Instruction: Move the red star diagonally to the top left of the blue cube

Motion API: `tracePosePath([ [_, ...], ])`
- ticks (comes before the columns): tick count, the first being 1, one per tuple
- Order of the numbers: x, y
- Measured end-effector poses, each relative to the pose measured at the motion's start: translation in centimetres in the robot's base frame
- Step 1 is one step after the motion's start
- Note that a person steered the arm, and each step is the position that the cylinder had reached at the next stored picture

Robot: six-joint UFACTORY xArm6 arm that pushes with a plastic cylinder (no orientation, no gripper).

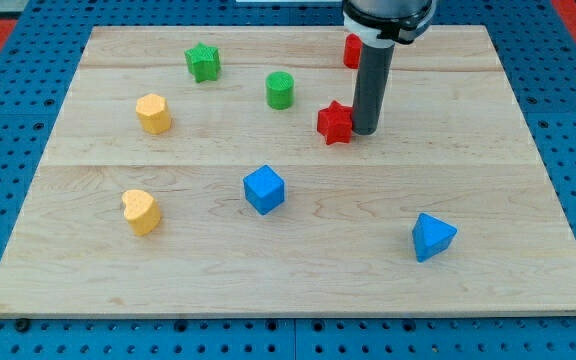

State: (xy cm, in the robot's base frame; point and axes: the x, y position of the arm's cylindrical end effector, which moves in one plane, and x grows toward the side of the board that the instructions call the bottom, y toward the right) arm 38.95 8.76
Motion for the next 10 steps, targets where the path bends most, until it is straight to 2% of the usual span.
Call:
tracePosePath([
  [3,-0.9,-0.1],
  [5,-1.0,-4.0],
  [8,-0.9,-4.8],
  [9,-1.9,-7.4],
  [10,-1.0,-13.2],
])
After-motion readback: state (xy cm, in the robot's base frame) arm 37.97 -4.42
